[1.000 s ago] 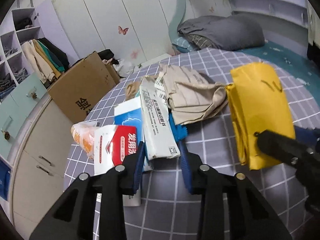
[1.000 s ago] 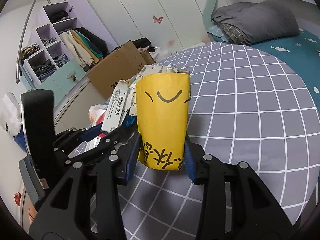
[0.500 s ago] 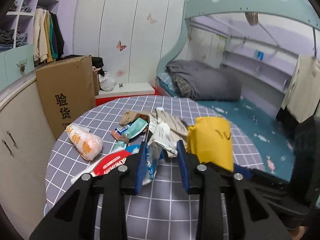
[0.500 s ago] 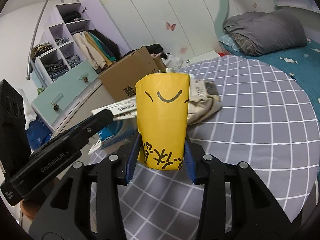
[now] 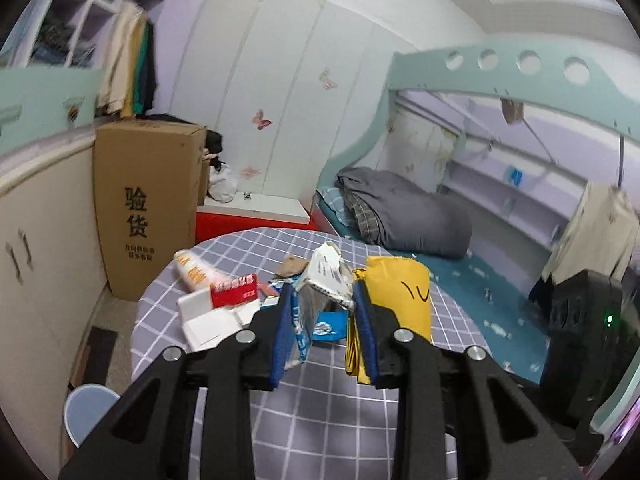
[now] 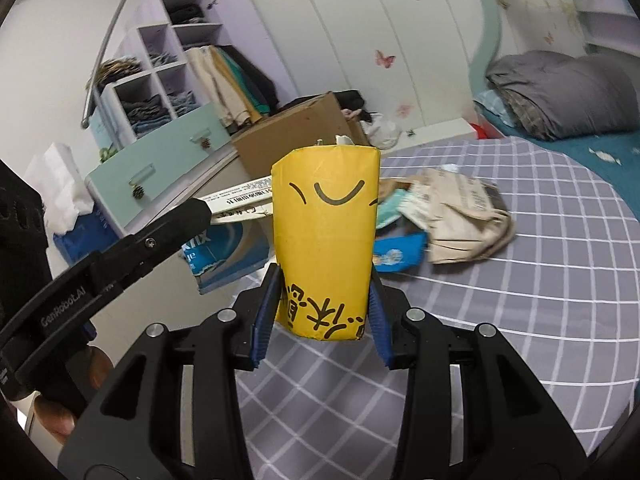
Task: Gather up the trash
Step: 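Carry the cup and wrapper to the wastebasket and open both grippers above it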
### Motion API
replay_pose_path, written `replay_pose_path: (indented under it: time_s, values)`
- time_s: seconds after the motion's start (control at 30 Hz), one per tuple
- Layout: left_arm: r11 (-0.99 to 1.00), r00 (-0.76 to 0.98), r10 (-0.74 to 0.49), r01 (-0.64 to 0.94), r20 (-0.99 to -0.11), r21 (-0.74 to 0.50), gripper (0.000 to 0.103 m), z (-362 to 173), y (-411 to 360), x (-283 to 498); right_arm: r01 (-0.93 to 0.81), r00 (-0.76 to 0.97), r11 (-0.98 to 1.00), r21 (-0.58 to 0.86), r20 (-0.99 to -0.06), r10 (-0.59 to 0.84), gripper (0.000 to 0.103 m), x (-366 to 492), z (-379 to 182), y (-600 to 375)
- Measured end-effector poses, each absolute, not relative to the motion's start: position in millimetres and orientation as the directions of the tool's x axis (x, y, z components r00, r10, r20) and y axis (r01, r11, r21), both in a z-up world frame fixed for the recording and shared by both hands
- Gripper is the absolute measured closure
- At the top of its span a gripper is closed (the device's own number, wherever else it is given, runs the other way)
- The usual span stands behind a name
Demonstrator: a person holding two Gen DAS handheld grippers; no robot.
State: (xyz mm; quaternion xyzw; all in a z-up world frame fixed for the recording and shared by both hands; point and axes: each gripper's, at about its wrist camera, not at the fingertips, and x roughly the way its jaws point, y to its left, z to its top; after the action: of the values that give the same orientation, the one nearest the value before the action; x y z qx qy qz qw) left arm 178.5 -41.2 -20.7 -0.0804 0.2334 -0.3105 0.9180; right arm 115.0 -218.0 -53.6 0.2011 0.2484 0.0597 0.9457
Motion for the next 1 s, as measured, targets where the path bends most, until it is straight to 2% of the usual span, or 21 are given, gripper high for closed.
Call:
replay_pose_path:
  time_s: [0.17, 0.63, 0.8, 1.0]
  values:
    - [0.786, 0.698, -0.614, 0.493, -0.368, -0.374, 0.074, -29, 3, 187, -0.058, 0.854, 0.919, 0.391, -0.458, 0.248, 0.062, 128, -53, -184]
    - [0.857, 0.798, -0.471, 0.314, -0.377, -0.408, 0.074, -58, 115, 196, -0.220, 0.765, 0.910, 0.352, -0.516, 0.385, 0.062, 175, -65, -75]
    - [0.886, 0.830, -0.368, 0.178, -0.418, -0.428, 0.074, -79, 174, 210, -0.309, 0.689, 0.881, 0.359, -0.554, 0.467, 0.062, 206, -82, -21]
    - [0.918, 0.830, -0.205, -0.021, -0.518, -0.397, 0.074, -123, 240, 237, -0.392, 0.596, 0.865, 0.314, -0.630, 0.499, 0.062, 247, -119, 52]
